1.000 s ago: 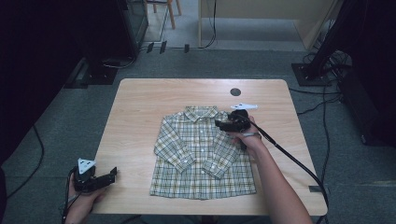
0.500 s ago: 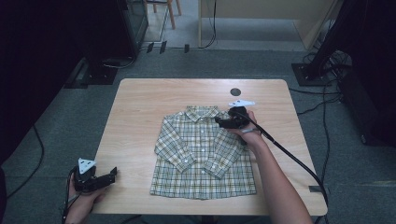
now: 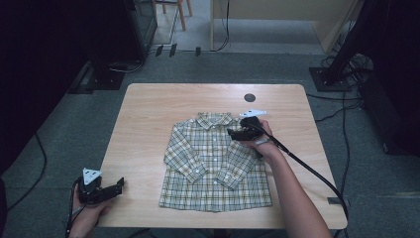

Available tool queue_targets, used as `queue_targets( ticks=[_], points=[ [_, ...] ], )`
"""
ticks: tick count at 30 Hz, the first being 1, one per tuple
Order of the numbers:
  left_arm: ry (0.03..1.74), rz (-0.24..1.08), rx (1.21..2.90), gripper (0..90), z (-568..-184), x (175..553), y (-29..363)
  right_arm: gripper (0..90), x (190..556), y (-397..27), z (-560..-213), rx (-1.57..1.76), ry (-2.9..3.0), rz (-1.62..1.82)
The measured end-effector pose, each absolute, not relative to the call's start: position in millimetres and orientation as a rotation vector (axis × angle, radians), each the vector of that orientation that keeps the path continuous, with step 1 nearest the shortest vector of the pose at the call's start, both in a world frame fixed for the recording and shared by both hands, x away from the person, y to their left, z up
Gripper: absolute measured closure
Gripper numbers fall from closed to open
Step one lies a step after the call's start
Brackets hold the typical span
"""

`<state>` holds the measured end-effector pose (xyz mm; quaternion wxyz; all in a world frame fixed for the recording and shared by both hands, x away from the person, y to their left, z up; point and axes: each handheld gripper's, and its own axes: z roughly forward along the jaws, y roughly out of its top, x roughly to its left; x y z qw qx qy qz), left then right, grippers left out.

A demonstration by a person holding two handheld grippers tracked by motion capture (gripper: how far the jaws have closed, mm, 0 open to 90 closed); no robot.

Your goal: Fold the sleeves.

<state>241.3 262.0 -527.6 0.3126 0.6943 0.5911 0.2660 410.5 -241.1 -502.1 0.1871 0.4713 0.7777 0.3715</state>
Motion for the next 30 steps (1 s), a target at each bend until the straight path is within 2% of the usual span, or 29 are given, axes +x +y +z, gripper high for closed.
queue_targets(
  ticks=[4, 11, 18, 25, 30],
  points=[
    [1.559, 0.704, 1.834, 9.7, -527.7, 241.4, 261.8, 25.5, 406.4, -244.7, -518.8, 1.295, 2.187, 1.014],
    [1.559, 0.703, 1.834, 9.7, -527.6, 241.4, 261.9, 25.8, 385.9, -251.4, -502.0, 1.287, 2.153, 1.056],
    [1.56, 0.707, 1.837, 9.8, -527.7, 241.4, 261.4, 24.8, 371.4, -260.7, -521.4, 1.29, 2.174, 1.022],
    [1.559, 0.707, 1.837, 9.8, -527.7, 241.5, 261.4, 24.3, 352.5, -266.5, -507.0, 1.27, 2.128, 1.119],
    [1.56, 0.707, 1.838, 9.7, -527.7, 241.4, 261.4, 22.2, 336.6, -266.7, -512.6, 1.192, 2.182, 1.083]
  ],
)
